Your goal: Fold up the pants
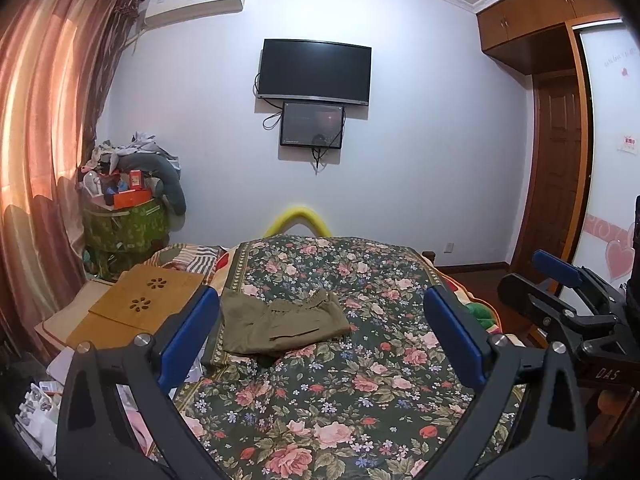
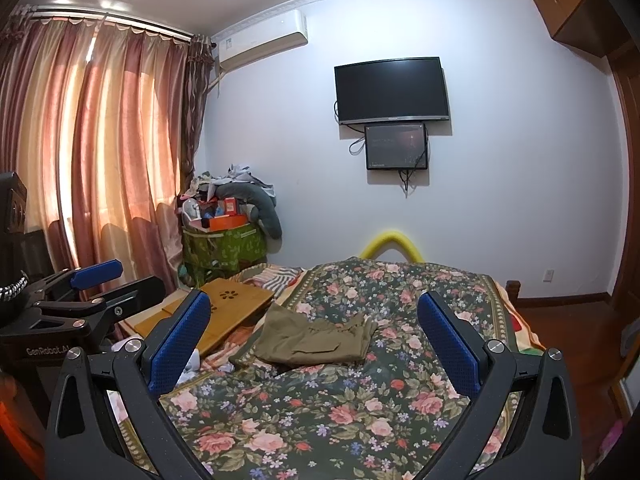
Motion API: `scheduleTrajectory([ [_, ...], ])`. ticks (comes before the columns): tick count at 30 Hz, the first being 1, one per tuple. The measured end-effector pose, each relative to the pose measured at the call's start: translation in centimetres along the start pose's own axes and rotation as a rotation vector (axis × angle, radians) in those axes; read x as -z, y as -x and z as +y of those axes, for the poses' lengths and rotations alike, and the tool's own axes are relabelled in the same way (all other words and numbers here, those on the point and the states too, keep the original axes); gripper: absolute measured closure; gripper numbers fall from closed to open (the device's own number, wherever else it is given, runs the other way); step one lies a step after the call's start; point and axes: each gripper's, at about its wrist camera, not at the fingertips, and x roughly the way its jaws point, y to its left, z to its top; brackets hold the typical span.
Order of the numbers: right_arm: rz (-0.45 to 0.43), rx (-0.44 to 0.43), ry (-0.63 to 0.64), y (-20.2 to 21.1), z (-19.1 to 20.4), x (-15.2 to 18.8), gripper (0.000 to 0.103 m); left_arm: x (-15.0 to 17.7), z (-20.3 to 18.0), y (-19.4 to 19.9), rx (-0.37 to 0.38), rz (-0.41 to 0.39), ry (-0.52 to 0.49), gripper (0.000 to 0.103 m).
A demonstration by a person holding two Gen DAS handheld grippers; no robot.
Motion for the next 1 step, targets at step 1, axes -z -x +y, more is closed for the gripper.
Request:
scheduleTrajectory([
  [1,0.003,0.001,0.000,-0.12,-0.06,0.06,0.000,0.06,0.04,-0.23,-0.001,0.004,-0.001,0.000],
])
